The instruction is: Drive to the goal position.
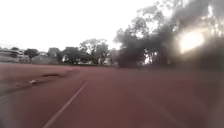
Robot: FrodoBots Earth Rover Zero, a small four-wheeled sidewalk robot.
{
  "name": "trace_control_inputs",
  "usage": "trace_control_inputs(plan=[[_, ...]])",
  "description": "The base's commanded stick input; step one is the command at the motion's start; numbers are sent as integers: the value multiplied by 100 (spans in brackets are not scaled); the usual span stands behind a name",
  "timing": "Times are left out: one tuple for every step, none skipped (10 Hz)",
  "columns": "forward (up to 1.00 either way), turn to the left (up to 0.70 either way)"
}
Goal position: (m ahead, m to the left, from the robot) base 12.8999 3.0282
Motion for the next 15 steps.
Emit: trace_control_inputs(plan=[[70, 0], [70, 0], [70, 0], [70, 0], [70, -32], [70, -32], [70, -32], [70, -32], [70, 0], [70, 0], [70, 0], [70, 0], [70, 0], [70, 0], [70, 0]])
